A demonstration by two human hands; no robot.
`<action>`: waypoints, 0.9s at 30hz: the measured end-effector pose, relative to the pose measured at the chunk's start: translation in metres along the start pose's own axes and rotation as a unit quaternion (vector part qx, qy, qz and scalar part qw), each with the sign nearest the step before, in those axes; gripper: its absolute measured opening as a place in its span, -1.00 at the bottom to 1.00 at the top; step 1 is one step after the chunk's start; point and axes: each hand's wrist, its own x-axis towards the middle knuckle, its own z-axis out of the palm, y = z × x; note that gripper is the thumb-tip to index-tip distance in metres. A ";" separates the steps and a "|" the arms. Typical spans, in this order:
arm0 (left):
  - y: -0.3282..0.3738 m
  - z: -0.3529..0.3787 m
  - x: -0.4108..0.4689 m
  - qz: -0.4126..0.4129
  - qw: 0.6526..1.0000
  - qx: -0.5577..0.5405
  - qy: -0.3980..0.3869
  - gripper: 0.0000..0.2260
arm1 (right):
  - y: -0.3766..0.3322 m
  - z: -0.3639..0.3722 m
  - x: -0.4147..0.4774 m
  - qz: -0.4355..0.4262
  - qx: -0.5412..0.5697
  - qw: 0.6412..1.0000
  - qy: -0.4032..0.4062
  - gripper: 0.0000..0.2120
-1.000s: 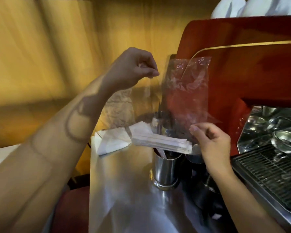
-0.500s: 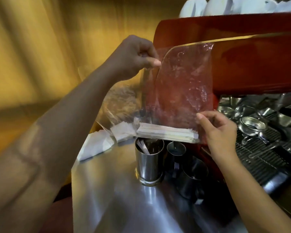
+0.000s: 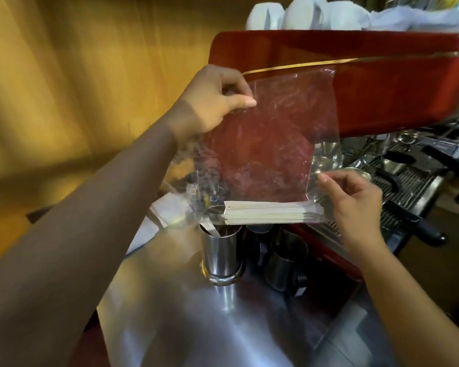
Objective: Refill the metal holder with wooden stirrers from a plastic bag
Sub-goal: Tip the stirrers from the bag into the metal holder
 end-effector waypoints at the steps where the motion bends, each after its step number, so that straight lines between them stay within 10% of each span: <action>1: 0.002 -0.001 0.002 0.009 1.000 0.003 0.001 -0.92 | -0.003 -0.001 0.000 -0.003 0.000 1.000 0.006 -0.86; 27: 0.005 0.002 0.009 0.012 0.993 -0.101 0.062 -0.89 | -0.045 -0.027 0.031 -0.113 -0.071 0.991 0.003 -0.88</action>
